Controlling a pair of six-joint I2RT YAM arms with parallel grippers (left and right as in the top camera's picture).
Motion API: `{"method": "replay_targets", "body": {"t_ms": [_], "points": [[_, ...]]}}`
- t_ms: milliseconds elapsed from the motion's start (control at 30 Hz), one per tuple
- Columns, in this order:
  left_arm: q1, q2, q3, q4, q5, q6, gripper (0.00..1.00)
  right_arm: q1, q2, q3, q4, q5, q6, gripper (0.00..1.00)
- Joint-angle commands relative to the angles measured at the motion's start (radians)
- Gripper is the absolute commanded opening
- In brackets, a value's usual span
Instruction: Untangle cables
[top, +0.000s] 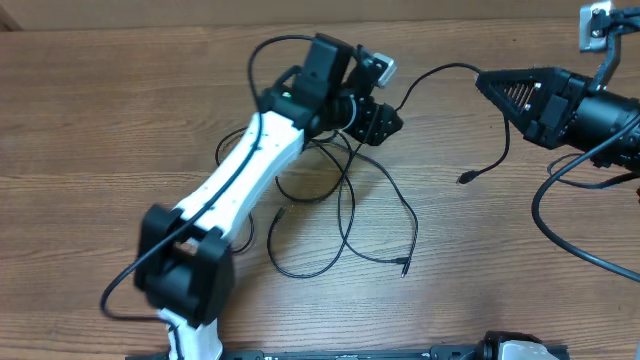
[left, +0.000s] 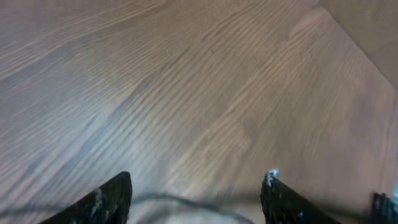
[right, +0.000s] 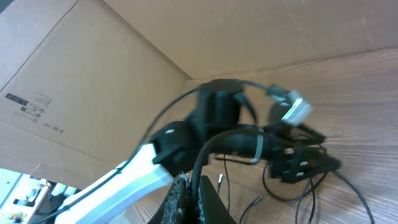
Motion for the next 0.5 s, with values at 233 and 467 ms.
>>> {"method": "replay_targets", "body": {"t_ms": [233,467], "points": [[-0.027,0.097,0.003,0.167,0.093,0.024,0.15,-0.003,0.033,0.011,-0.090,0.032,-0.064,0.04],[0.081,0.071,0.003,0.101,0.100,0.013,0.04,-0.003,0.079,0.011,-0.171,0.135,-0.086,0.04]]}}
